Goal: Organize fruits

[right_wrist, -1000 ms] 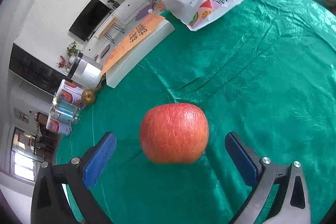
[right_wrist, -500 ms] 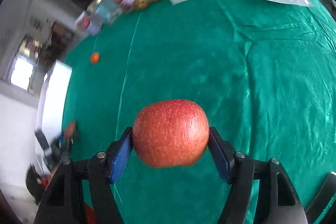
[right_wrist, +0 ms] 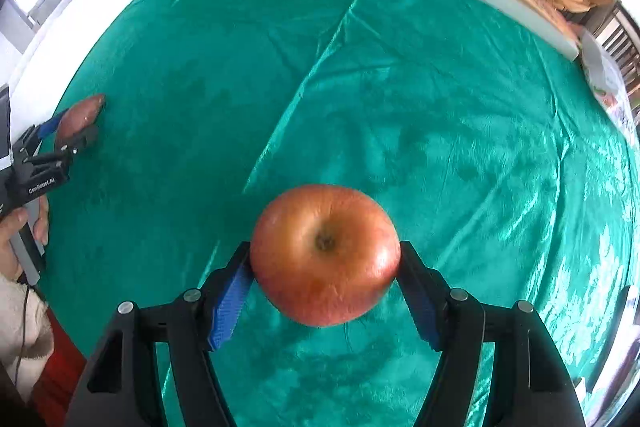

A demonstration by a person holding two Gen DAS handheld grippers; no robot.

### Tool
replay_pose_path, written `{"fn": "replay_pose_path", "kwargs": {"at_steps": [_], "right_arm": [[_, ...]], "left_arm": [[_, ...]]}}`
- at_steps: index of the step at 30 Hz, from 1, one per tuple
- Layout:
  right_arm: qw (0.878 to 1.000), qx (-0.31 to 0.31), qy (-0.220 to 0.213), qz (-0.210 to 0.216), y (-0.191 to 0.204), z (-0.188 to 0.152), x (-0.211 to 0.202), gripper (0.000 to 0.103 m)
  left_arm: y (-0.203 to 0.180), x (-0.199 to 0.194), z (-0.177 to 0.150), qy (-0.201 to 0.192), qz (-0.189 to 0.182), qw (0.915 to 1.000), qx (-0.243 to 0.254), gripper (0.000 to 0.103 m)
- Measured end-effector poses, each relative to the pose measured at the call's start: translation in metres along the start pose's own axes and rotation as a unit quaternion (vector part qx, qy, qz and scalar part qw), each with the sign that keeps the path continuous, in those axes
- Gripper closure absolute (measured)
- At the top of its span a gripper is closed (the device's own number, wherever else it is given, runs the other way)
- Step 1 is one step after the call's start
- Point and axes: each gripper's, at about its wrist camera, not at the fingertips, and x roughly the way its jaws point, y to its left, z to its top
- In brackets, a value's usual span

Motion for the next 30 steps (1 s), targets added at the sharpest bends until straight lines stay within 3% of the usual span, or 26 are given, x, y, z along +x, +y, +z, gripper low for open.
{"fn": "replay_pose_path", "kwargs": {"at_steps": [4,7,8,12,18,23,30], "right_arm": [[0.997,0.037,-0.062,0.039,-0.009,-0.018,-0.012,0.031],[0.989,0.084,-0.118,0.044,-0.006,-0.031,-0.023,0.014],[0.985,0.097,-0.136,0.044,-0.004,-0.042,-0.028,0.008],[0.975,0.126,-0.183,0.019,0.009,-0.086,-0.027,0.007],[0.975,0.116,-0.176,-0.064,0.026,-0.1,-0.005,0.006],[0.977,0.121,-0.159,-0.081,0.023,-0.094,0.001,0.0],[0.975,0.125,-0.16,-0.085,0.023,-0.094,0.001,0.0]], "left_arm": [[0.0,0.0,0.0,0.0,0.0,1.0,0.0,0.001],[0.0,0.0,0.0,0.0,0.0,1.0,0.0,0.001],[0.0,0.0,0.0,0.0,0.0,1.0,0.0,0.001],[0.0,0.0,0.0,0.0,0.0,1.0,0.0,0.001],[0.0,0.0,0.0,0.0,0.0,1.0,0.0,0.001],[0.0,0.0,0.0,0.0,0.0,1.0,0.0,0.001],[0.0,0.0,0.0,0.0,0.0,1.0,0.0,0.001]]}}
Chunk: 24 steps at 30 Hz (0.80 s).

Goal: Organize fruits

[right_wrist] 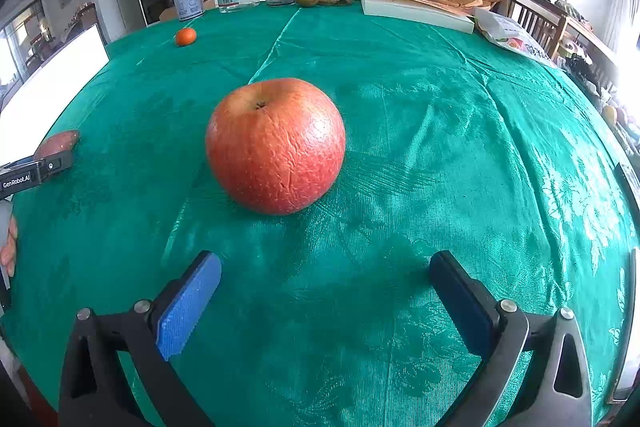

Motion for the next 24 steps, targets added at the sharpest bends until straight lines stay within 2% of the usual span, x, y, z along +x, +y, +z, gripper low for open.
{"fn": "replay_pose_path", "kwargs": {"at_steps": [20,24], "right_arm": [[1.0,-0.001,0.001,-0.002,0.0,0.001,0.001,0.0],[0.999,-0.04,0.016,0.025,0.005,0.018,0.012,0.0]], "left_arm": [[0.0,0.0,0.0,0.0,0.0,1.0,0.0,0.001],[0.0,0.0,0.0,0.0,0.0,1.0,0.0,0.001]]}}
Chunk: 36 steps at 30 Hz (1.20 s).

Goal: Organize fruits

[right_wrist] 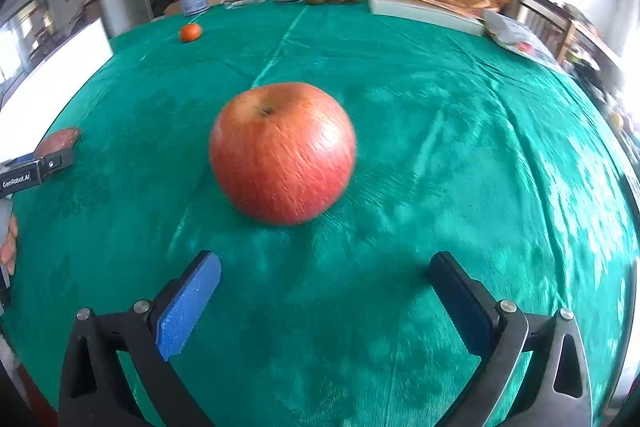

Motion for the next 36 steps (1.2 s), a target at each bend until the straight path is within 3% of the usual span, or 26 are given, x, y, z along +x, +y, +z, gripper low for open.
{"fn": "replay_pose_path", "kwargs": {"at_steps": [8,36], "right_arm": [[1.0,-0.011,-0.017,0.011,-0.003,0.036,0.029,0.0],[1.0,-0.006,-0.017,0.006,0.0,0.035,0.029,0.0]], "left_arm": [[0.0,0.0,0.0,0.0,0.0,1.0,0.0,0.001],[0.0,0.0,0.0,0.0,0.0,1.0,0.0,0.001]]}}
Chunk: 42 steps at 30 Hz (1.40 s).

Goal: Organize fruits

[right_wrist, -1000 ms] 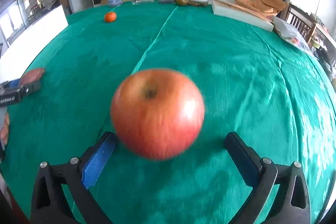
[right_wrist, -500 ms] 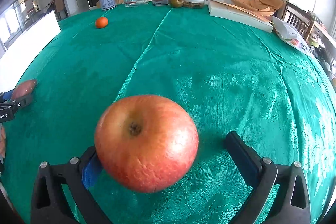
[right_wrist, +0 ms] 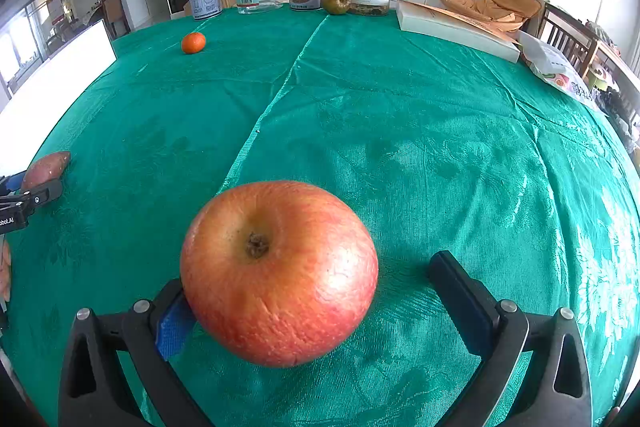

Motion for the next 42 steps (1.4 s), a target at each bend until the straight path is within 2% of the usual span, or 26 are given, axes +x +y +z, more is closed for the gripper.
{"fn": "replay_pose_path", "kwargs": {"at_steps": [14,42], "right_arm": [[1.0,0.0,0.0,0.0,0.0003,-0.0001,-0.0001,0.0],[1.0,0.0,0.0,0.0,0.0005,-0.0002,0.0,0.0]], "left_arm": [[0.0015,0.0034,0.003,0.0,0.009,0.9998,-0.015,0.001],[0.0019,0.0035,0.0033,0.0,0.009,0.9998,-0.015,0.001]]}}
